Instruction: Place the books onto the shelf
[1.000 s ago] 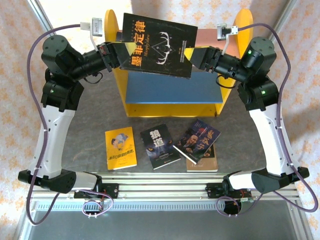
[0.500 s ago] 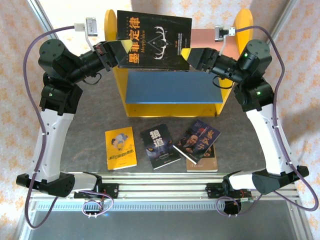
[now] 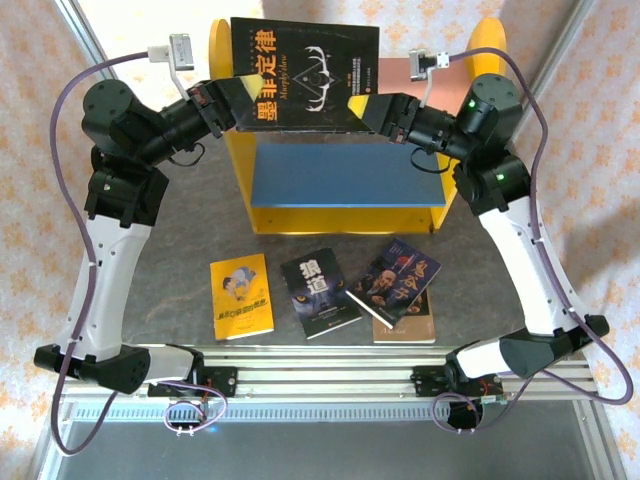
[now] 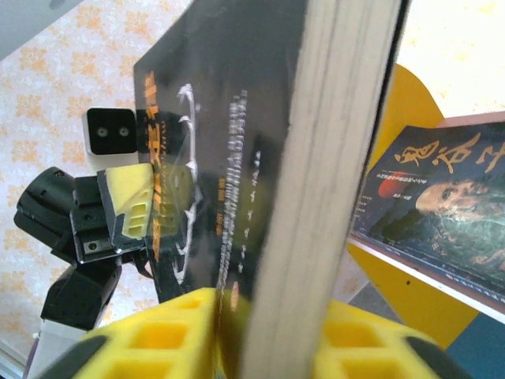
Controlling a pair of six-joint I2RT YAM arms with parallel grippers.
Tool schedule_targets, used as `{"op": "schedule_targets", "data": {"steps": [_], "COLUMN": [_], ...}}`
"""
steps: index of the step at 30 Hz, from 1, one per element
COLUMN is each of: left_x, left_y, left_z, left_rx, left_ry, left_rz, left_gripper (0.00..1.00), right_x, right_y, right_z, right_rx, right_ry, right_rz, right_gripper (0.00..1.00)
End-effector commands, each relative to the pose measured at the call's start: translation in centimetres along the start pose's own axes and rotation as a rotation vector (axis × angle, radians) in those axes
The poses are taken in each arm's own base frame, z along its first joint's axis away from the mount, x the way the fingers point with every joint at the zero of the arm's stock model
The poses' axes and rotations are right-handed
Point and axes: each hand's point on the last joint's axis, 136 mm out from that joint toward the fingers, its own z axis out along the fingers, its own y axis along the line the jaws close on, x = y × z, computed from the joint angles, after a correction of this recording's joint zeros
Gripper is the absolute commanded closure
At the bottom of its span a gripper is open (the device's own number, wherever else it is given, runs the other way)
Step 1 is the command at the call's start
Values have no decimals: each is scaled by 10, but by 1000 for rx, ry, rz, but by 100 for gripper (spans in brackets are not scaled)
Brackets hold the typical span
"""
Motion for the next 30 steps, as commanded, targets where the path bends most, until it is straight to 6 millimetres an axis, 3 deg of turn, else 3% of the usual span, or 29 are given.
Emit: {"op": "schedule_targets", "data": {"steps": [1,4,9,13,18,24,30], "left_x": [-22,-23,-25,-33,-38,-31,-19], "left_y": [-15,-9,5,26,33,43,59], "left_z": [-4,-7,-21,-55,-90,-106,-105], "left_rx": [40,-2,-138,-375,-552,-642,-688], "left_ry": [-82,-103,-132,-220,-278,-270,-211], "left_rz": [79,100,156,234,303,313,308], "left_gripper": [100,77,46,42,36,35,35], "right_x": [-12,-15,-20,-25,-28,-36,-39], "right_y": [26,24,17,7,-7,-35,-57], "right_z": [-4,-5,-5,-1,9,29,54], "right_rx": [-50,-28,24,62,83,123,122], "right_ry": [-22,-30,-43,-57,-57,-61,-47], "right_rz": [-62,-70,-84,-76,-58,-17,31], "right_gripper": [88,96,100,100,100,100,100]}}
